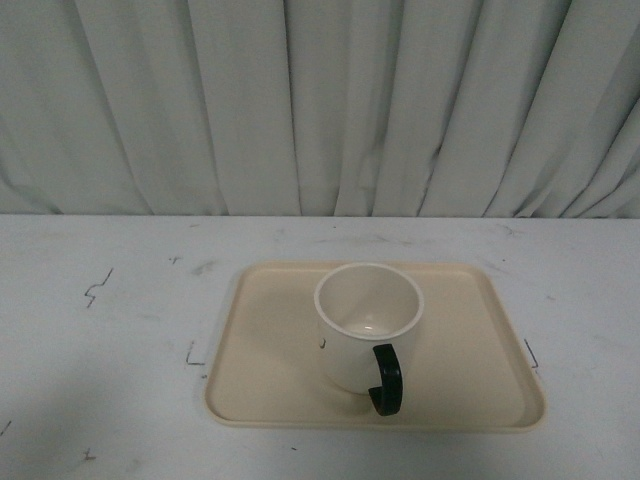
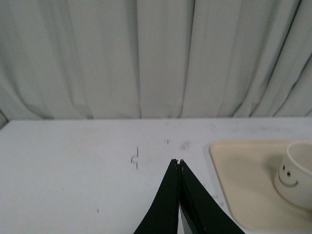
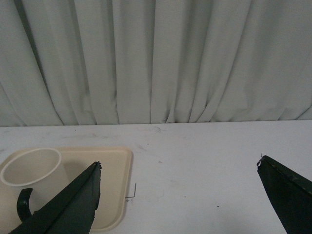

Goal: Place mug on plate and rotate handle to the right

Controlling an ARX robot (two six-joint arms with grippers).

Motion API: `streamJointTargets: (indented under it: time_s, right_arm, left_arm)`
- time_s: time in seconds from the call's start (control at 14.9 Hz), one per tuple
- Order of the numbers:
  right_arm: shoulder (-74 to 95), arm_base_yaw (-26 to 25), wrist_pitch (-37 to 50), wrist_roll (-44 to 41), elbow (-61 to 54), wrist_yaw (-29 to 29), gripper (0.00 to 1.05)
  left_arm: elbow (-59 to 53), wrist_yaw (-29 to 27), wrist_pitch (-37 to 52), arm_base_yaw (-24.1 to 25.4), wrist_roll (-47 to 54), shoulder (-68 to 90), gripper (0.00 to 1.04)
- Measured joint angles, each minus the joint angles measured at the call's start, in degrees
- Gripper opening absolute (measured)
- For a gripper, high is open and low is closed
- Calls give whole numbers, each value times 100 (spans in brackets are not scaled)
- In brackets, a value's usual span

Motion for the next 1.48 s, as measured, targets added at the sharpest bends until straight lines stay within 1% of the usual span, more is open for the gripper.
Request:
streamJointTargets:
  time_s: [0.07,0.13,0.27,0.34,0.61,0.67,0.81,0.87,0.94,1.01,1.08,1.21,1.28,1.35,1.41,1.48]
  right_arm:
    - [0,0,-2,0,0,2,98]
    - [0,0,-4,0,0,0,98]
    - [0,0,2,0,0,0,98]
    - [0,0,4,0,0,-2,98]
    - [0,0,4,0,0,-2,98]
    - [319,85,586,46,7,76,98]
    - [2197,619,1982,48,435,551,98]
    - [3224,837,2549,22,866,599,98]
    - [4898,1036,2494,-166,1971,592,98]
    - [6540,1139,1574,-227,3167,267,98]
    - [7064,1217,1252,-243,3650,157,98]
    - [8148,1445,485,-278,4896,-225,98]
    - [8487,1519,186,-280,5298,-455,98]
    - [8961,1652,-262,-278,5851,-656,98]
    - [9523,1792,-874,-271,6467,-984,98]
    - [9840,1871,-1207,-229,6787,-1137,98]
  left_arm:
    - [-9,4,-634,0,0,-518,2]
    - [20,0,-461,-2,0,-651,2]
    - [-11,4,-592,0,2,-654,2]
    - [-11,0,-560,0,-9,-654,7]
    - [-11,2,-568,0,-9,-654,55]
    - [-11,0,-568,0,-11,-654,67]
    - [-11,2,-566,0,-9,-654,91]
    - [-11,2,-570,0,-4,-654,100]
    - [-11,4,-568,0,-11,-654,98]
    - [-11,2,-568,0,-11,-654,98]
    - [-11,2,-570,0,-11,-654,98]
    - [-11,2,-568,0,-11,-654,98]
    - [-11,2,-568,0,-11,-654,98]
    - [-11,2,-570,0,-11,-654,98]
    - [-11,2,-568,0,-11,-654,98]
    - [-11,2,-570,0,-11,-654,98]
